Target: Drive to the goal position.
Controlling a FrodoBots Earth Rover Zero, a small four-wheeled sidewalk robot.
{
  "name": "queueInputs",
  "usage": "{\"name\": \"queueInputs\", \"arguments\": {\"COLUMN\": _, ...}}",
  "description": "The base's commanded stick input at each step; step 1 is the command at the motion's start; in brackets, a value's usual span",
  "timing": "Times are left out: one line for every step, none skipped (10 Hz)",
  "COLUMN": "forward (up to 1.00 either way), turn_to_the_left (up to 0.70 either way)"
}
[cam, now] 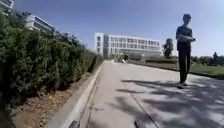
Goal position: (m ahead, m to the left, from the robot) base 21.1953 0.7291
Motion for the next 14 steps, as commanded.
{"name": "queueInputs", "arguments": {"forward": 0.70, "turn_to_the_left": 0.00}}
{"name": "queueInputs", "arguments": {"forward": 0.70, "turn_to_the_left": 0.00}}
{"name": "queueInputs", "arguments": {"forward": 0.70, "turn_to_the_left": 0.00}}
{"name": "queueInputs", "arguments": {"forward": 0.70, "turn_to_the_left": 0.00}}
{"name": "queueInputs", "arguments": {"forward": 0.70, "turn_to_the_left": 0.00}}
{"name": "queueInputs", "arguments": {"forward": 0.70, "turn_to_the_left": 0.00}}
{"name": "queueInputs", "arguments": {"forward": 0.70, "turn_to_the_left": 0.00}}
{"name": "queueInputs", "arguments": {"forward": 0.70, "turn_to_the_left": 0.00}}
{"name": "queueInputs", "arguments": {"forward": 0.70, "turn_to_the_left": 0.00}}
{"name": "queueInputs", "arguments": {"forward": 0.70, "turn_to_the_left": 0.00}}
{"name": "queueInputs", "arguments": {"forward": 0.70, "turn_to_the_left": 0.00}}
{"name": "queueInputs", "arguments": {"forward": 0.70, "turn_to_the_left": 0.00}}
{"name": "queueInputs", "arguments": {"forward": 0.70, "turn_to_the_left": 0.00}}
{"name": "queueInputs", "arguments": {"forward": 0.70, "turn_to_the_left": 0.00}}
